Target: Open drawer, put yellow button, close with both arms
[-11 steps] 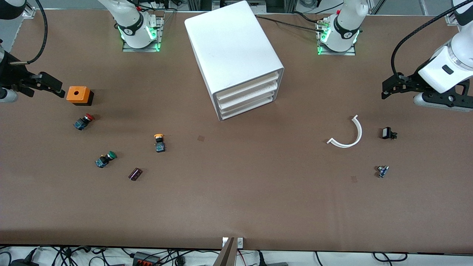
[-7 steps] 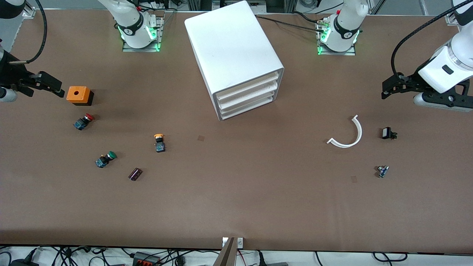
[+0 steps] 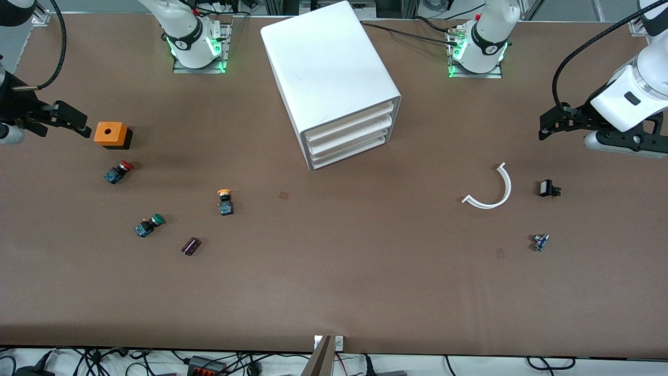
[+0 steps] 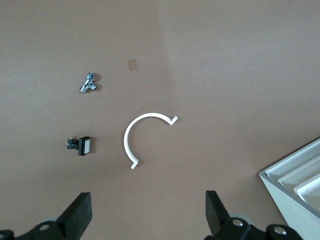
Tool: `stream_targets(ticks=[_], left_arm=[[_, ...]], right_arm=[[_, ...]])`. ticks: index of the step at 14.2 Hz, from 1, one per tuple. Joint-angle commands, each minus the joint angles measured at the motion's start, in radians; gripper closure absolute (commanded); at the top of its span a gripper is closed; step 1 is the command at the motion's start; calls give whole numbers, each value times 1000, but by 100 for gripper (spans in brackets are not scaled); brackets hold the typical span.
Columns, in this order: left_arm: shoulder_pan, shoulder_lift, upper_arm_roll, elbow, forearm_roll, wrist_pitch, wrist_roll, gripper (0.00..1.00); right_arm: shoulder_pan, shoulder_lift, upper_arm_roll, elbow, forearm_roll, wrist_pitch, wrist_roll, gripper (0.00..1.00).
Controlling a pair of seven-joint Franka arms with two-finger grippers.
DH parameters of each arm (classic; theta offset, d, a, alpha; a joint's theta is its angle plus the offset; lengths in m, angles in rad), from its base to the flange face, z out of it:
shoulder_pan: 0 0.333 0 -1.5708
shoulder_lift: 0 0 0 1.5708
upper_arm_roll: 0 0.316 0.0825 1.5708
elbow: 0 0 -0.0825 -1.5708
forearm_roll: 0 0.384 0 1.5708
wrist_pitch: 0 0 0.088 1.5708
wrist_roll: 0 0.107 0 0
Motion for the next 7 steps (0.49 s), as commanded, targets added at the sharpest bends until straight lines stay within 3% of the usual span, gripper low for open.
stream_targets(ticks=[1, 7], left_arm=[[1, -3, -4, 10, 9, -1, 8, 0], [3, -3, -1, 10, 6, -4, 6, 0]], right_arm=[[-6, -30, 4, -28, -4, 7, 2, 0], [-3, -28, 4, -28, -4, 12, 2, 0]])
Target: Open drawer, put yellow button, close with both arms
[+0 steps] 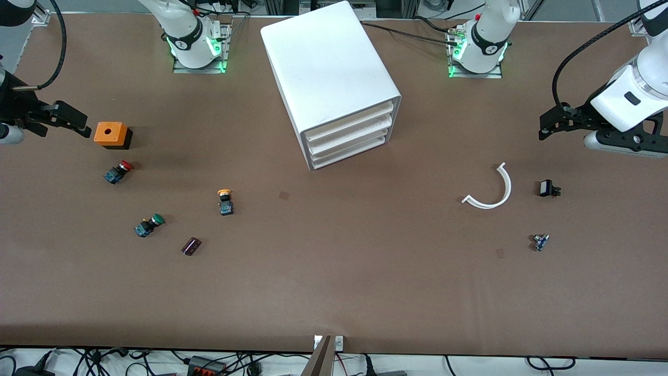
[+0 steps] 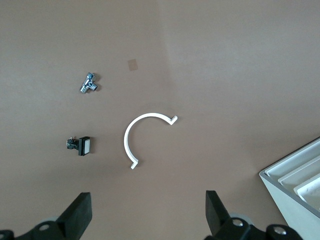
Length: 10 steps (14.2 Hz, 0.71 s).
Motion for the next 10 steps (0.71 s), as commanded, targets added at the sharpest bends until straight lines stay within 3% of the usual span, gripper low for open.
stream_targets(ticks=[1, 10], left_arm=[[6, 0, -1, 10, 3, -9, 9, 0], [1, 5, -2, 12, -2, -53, 12, 0]], right_arm=[[-3, -28, 5, -27, -4, 14, 2, 0], [-13, -33, -12, -27, -1, -17, 2, 0]])
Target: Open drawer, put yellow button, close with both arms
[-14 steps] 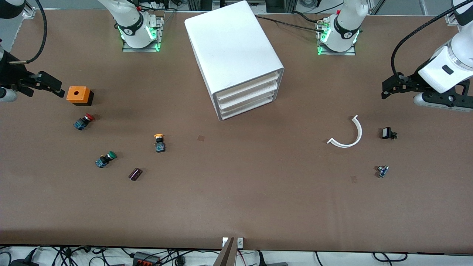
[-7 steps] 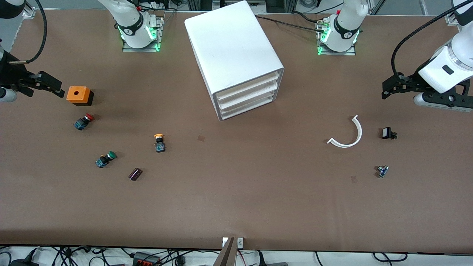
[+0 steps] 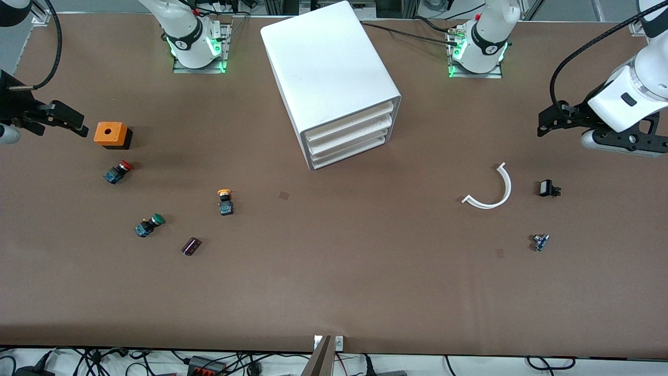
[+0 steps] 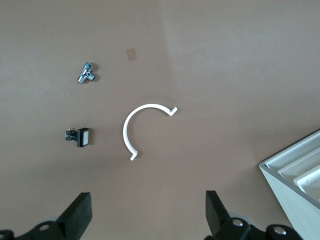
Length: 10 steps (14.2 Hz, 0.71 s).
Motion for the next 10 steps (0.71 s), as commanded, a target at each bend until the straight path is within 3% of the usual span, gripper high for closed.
stream_targets(ticks=[1, 10], left_arm=[[0, 3, -2, 12, -2, -16, 14, 0], [-3, 3, -4, 12, -10, -24, 15, 0]], right_arm=[[-7, -32, 0, -27, -1, -3, 1, 0], [-1, -20, -7, -25, 2, -22, 1, 0]])
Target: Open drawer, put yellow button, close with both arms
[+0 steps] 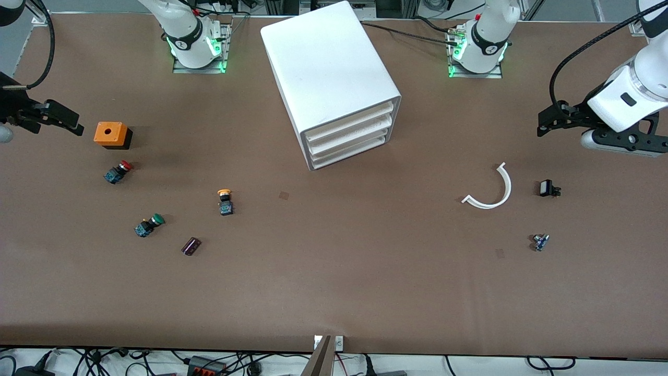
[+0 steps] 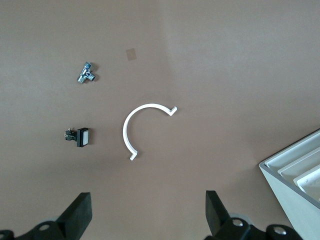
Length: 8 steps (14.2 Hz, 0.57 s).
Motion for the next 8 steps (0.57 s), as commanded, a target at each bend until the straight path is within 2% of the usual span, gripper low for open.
stream_targets(ticks=[1, 4, 8], left_arm=[[-13, 5, -5, 12, -9, -46, 17, 0], [-71, 20, -10, 12, -64, -112, 20, 0], [-138, 135, -10, 12, -210, -125, 29, 0]], right_arm=[[4, -8, 12, -23, 2, -5, -5, 0], [45, 30, 18, -16, 3, 7, 0, 0], [74, 101, 18, -13, 2, 24, 1, 0]])
